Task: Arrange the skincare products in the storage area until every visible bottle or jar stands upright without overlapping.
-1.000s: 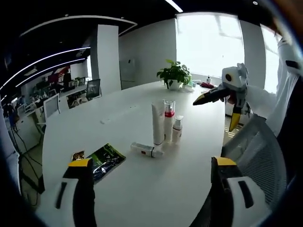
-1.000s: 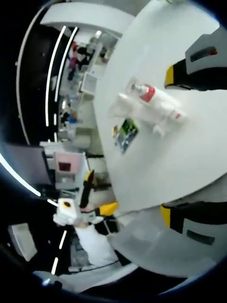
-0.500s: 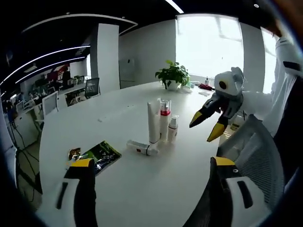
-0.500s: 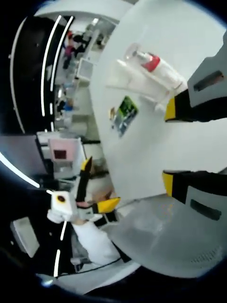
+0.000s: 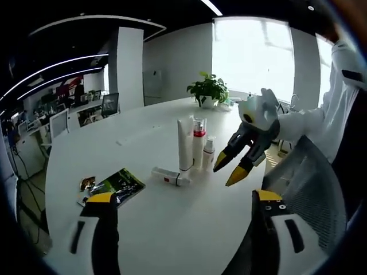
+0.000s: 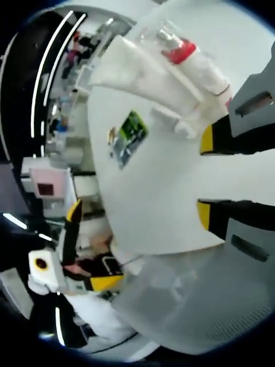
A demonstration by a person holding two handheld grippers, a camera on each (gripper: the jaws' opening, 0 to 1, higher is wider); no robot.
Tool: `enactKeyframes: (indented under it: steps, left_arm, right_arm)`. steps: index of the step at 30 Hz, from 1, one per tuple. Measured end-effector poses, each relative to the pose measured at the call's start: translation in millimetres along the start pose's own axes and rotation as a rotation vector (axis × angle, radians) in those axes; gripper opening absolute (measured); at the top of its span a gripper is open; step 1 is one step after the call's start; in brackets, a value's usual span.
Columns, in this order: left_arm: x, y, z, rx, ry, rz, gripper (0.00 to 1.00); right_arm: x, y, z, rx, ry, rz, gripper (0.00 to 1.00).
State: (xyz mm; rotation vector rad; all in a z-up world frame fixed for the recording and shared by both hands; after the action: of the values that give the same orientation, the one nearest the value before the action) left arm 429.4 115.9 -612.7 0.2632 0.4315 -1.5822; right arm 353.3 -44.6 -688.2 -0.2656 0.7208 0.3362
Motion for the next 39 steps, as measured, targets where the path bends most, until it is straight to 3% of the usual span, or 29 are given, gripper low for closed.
enactKeyframes:
  steps: [5,9,12,15,21,24,28,31,34,39]
  left_arm:
    - [8,-3.4,-3.0,-0.003,-0.006,-0.031,0.91]
    - [12,-1.5,-4.1,0.018,0.017,-0.019,0.90]
    - [17,3.2,-3.5,0.067,0.026,0.038,0.91]
    - [21,-0.9,-1.2,0.043,-0.001,0.009,0.89]
    - [19,0.8,0.8,0.051,0.011,0.007,0.89]
    - [21,-0.8,1.3,0.051,0.031,-0.036,0.89]
    - [25,0.6,2.4,0.076,0.044,-0.074,0.89]
    - [27,3.1,1.2,0.084,0.044,-0.107,0.89]
    - [25,4.7,-2.5,0.081,0.052,-0.130,0.88]
    - [16,11.5,-8.5,0.087,0.075,-0.171,0.87]
  right_arm:
    - [10,-4,1.0,0.015,0.030,-0.016,0.23]
    - [16,-10,-0.6,0.004,0.075,-0.093,0.23]
    - [20,-12,-0.4,0.027,0.084,-0.119,0.23]
    - [26,-13,-1.0,0.044,0.091,-0.141,0.23]
    - [34,-24,-6.4,0.044,0.133,-0.239,0.24]
    - [33,-24,-4.2,0.139,0.110,-0.250,0.24]
    - [31,-30,-4.8,0.040,0.124,-0.331,0.26]
    - [38,-26,-1.9,0.171,0.085,-0.325,0.26]
    - [44,-30,-1.3,0.107,0.100,-0.382,0.26]
    - [58,-28,-5.1,0.188,0.144,-0.390,0.26]
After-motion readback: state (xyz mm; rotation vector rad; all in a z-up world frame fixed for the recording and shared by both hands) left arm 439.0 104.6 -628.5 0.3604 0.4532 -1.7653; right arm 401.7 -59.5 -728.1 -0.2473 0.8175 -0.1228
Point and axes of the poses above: the point that each gripper's makers call its tool centre point, and the gripper's own axes: x roughly forward along the fingers, y roughly to its left, z roughly out of its top, the point moved 5 cm from there along -x, roughly backward along the fingers, and after that the axes turned 12 degrees about -z, right-handed, at the moved point
